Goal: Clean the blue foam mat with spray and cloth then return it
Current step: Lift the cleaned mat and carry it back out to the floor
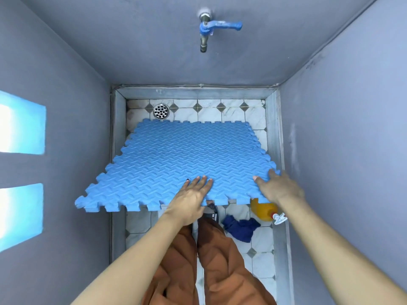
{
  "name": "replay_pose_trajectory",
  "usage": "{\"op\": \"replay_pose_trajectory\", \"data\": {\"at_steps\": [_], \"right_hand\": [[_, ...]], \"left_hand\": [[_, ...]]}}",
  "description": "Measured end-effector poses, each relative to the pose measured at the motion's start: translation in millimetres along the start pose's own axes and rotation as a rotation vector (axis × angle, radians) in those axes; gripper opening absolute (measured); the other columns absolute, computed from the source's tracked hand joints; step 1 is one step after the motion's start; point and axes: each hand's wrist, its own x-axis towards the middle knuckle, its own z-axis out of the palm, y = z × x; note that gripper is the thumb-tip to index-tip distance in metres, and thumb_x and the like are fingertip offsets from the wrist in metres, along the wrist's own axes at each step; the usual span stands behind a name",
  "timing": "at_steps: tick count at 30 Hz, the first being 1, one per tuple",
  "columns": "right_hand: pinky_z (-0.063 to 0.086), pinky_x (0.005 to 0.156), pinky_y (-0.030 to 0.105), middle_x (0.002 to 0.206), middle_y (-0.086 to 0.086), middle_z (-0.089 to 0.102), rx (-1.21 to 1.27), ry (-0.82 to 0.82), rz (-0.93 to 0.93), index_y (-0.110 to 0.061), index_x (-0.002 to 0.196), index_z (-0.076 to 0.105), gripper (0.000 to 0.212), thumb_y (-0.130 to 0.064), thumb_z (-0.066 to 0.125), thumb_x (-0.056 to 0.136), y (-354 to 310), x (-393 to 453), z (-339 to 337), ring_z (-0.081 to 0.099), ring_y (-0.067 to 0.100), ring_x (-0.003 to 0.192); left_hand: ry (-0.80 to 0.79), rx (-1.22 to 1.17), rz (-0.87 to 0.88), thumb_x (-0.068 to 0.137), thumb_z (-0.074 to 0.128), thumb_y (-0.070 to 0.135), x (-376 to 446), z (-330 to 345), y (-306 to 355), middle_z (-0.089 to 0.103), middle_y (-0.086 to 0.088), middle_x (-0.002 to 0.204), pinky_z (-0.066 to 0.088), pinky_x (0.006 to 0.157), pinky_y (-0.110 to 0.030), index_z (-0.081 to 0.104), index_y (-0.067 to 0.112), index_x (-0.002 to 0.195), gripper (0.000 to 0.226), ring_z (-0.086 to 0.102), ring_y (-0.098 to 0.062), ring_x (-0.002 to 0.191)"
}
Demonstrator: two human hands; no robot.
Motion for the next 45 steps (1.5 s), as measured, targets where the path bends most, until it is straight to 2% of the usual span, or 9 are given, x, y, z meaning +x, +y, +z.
{"op": "replay_pose_trajectory", "data": {"at_steps": [7,13,18,21,26,29,33,37,45], "right_hand": [[0.031,0.098,0.046,0.139,0.013,0.049,-0.049,0.124,-0.016,-0.021,0.138,0.047,0.076,-0.065,0.017,0.084,-6,-20,-13,0.045,0.036,0.125],[0.036,0.108,0.048,0.152,0.015,0.031,0.081,-0.039,0.062,-0.036,0.153,0.015,0.086,-0.075,0.033,0.079,-18,-72,-61,0.037,0.038,0.135],[0.048,0.091,0.033,0.125,0.008,0.063,0.149,-0.120,0.071,-0.019,0.126,0.060,0.074,-0.072,0.042,0.078,-29,-131,-40,0.059,0.029,0.113],[0.049,0.084,0.031,0.121,0.008,0.064,0.181,-0.027,0.051,-0.017,0.115,0.064,0.058,-0.061,0.048,0.079,-37,-160,-51,0.061,0.028,0.107],[0.045,0.093,0.033,0.133,0.009,0.058,0.059,0.111,0.000,-0.016,0.131,0.055,0.060,-0.054,0.049,0.085,-41,-199,-93,0.057,0.028,0.118],[0.039,0.095,0.034,0.132,0.009,0.060,-0.051,0.202,-0.091,-0.015,0.130,0.055,0.059,-0.055,0.043,0.088,-41,-205,-125,0.055,0.027,0.118],[0.037,0.097,0.038,0.132,0.009,0.060,-0.154,0.268,-0.244,-0.019,0.131,0.057,0.077,-0.069,0.031,0.078,-37,-215,-142,0.052,0.029,0.121],[0.039,0.091,0.040,0.127,0.013,0.061,-0.286,0.361,-0.371,-0.023,0.131,0.056,0.087,-0.078,0.022,0.072,-31,-225,-152,0.051,0.032,0.117],[0.042,0.091,0.039,0.126,0.010,0.061,-0.450,0.453,-0.611,-0.022,0.131,0.056,0.075,-0.076,0.037,0.083,-57,-292,-141,0.042,0.032,0.121]], "left_hand": [[0.010,0.075,-0.028,0.098,0.045,0.018,20,-41,13,0.012,0.001,0.161,0.008,0.119,-0.030,0.012,0.029,0.153,0.065,0.011,-0.016,0.148],[0.107,0.135,-0.029,0.092,0.041,-0.004,-30,-96,40,0.021,0.009,0.158,0.015,0.117,-0.029,0.016,0.042,0.150,0.078,0.018,-0.017,0.146],[0.073,0.204,0.017,0.092,0.046,-0.004,-102,-112,31,0.027,0.008,0.156,0.018,0.116,-0.030,0.022,0.039,0.148,0.075,0.025,-0.018,0.143],[0.103,0.177,0.005,0.089,0.044,-0.009,-120,-125,30,0.032,0.007,0.154,0.024,0.113,-0.030,0.027,0.037,0.147,0.076,0.032,-0.017,0.140],[0.163,0.154,-0.048,0.088,0.040,-0.014,-158,-150,55,0.032,0.004,0.155,0.031,0.108,-0.030,0.025,0.032,0.149,0.078,0.036,-0.019,0.138],[0.215,0.103,-0.113,0.097,0.036,-0.002,-166,-163,77,0.030,0.003,0.155,0.033,0.107,-0.031,0.024,0.030,0.151,0.063,0.036,-0.021,0.138],[0.271,0.061,-0.211,0.091,0.042,-0.009,-177,-144,91,0.023,0.003,0.158,0.025,0.112,-0.027,0.014,0.024,0.152,0.075,0.025,-0.020,0.143],[0.285,0.013,-0.334,0.087,0.039,-0.016,-193,-122,120,0.006,0.002,0.161,0.022,0.116,-0.035,0.006,0.023,0.154,0.084,0.008,-0.029,0.147],[0.372,-0.176,-0.521,0.082,0.041,-0.024,-275,-87,150,0.005,0.005,0.161,0.026,0.114,-0.036,0.002,0.028,0.154,0.096,0.018,-0.027,0.146]]}}
